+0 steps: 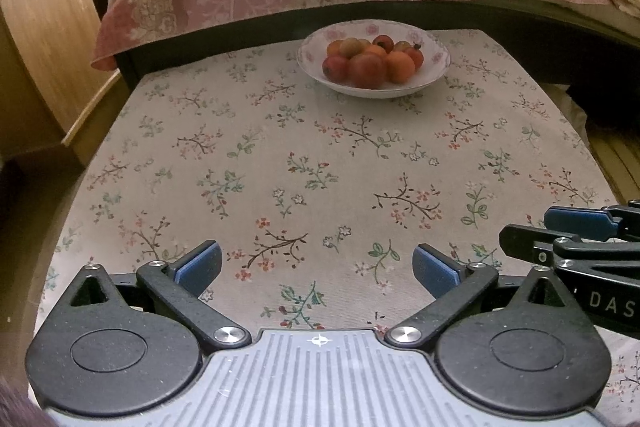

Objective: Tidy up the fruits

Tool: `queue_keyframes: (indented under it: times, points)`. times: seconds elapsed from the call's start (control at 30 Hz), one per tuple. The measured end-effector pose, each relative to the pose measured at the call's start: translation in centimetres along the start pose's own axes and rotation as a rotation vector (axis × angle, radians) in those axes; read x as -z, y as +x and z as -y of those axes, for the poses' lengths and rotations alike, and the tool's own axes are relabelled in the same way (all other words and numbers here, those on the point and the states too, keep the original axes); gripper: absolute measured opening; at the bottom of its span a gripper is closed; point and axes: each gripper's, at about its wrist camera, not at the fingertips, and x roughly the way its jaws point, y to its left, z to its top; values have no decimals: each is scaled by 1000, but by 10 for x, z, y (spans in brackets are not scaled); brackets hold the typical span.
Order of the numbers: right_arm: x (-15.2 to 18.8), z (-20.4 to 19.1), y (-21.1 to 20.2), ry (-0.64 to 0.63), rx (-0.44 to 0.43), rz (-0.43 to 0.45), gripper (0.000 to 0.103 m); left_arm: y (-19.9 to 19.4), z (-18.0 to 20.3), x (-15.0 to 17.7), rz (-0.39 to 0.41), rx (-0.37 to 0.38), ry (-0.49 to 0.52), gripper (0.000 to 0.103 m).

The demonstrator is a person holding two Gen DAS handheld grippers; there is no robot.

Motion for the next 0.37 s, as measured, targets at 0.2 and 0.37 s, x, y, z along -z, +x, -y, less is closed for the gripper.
queue_keyframes:
  times: [0.2, 0.37]
  points:
    - [1, 0, 1, 0, 2, 2, 43, -1, 0, 0, 11, -6, 6, 103]
    - [1, 1, 2, 2, 5, -2, 43, -1, -1, 0, 8, -7, -5, 103]
